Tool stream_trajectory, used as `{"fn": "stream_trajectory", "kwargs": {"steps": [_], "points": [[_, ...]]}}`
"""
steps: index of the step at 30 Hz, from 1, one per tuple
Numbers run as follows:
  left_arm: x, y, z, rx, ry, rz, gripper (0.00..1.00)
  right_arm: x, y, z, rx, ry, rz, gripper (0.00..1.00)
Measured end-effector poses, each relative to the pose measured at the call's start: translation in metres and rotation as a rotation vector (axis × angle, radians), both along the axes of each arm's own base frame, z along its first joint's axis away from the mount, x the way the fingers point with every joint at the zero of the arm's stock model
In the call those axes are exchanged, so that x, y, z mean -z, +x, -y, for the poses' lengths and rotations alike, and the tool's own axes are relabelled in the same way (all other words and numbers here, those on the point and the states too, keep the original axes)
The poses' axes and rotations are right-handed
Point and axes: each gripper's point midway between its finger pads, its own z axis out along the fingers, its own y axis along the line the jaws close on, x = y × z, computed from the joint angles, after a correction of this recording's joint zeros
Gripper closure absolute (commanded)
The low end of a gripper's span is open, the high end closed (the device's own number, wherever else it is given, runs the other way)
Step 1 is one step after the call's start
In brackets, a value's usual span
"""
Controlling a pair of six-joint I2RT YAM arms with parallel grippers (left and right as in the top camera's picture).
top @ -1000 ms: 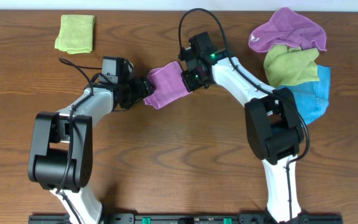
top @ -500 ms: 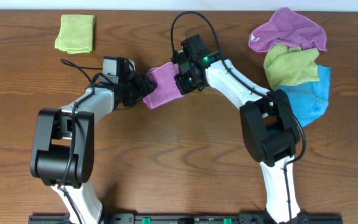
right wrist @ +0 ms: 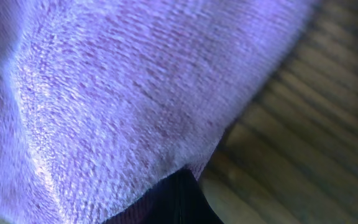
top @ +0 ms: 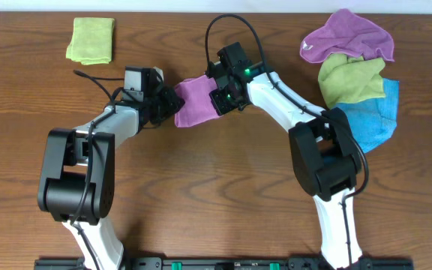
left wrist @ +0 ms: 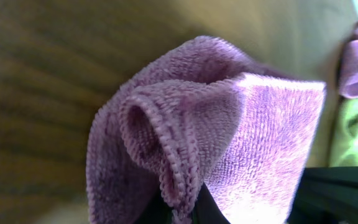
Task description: Fold the cloth
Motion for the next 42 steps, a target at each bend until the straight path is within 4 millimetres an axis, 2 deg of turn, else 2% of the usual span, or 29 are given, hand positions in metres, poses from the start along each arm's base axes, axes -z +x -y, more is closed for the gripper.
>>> {"fn": "stream_trajectory", "kwargs": {"steps": [5,6,7,8,9,10,19,27,30,35,42], "points": [[-0.002,0.003,-0.016,-0.025,-0.029,-0.010,0.94,-0.003,0.001,0.006,0.021,-0.001,-0.021,0.99],[0.001,0.001,-0.020,-0.033,-0.028,-0.027,0.87,-0.005,0.003,0.008,0.028,0.001,-0.018,0.99],[0.003,-0.001,-0.024,-0.035,-0.024,-0.038,0.67,-0.007,0.006,0.009,0.034,0.004,-0.014,0.99],[0.005,-0.004,-0.026,-0.038,-0.023,-0.054,0.39,-0.007,0.008,0.011,0.039,0.005,-0.012,0.99],[0.006,-0.006,-0.026,-0.032,-0.018,-0.061,0.31,-0.007,0.009,0.013,0.044,0.006,-0.013,0.99],[0.007,-0.007,-0.026,-0.027,-0.014,-0.065,0.29,-0.007,0.010,0.013,0.048,0.006,-0.012,0.99],[0.006,-0.006,-0.028,0.002,0.000,-0.039,0.28,-0.012,0.020,0.009,0.048,0.030,0.031,0.99],[0.004,0.000,-0.061,-0.047,-0.015,-0.026,0.32,-0.015,0.026,0.006,0.049,0.044,0.060,0.99],[-0.003,0.002,-0.066,-0.038,-0.055,-0.008,0.32,-0.015,0.026,0.005,0.048,0.045,0.061,0.99],[-0.018,0.010,-0.063,-0.011,-0.091,0.033,0.29,-0.015,0.027,0.005,0.048,0.045,0.062,0.99],[-0.005,0.003,-0.071,-0.025,-0.024,-0.008,0.28,-0.015,0.027,0.005,0.048,0.045,0.062,0.99]]}}
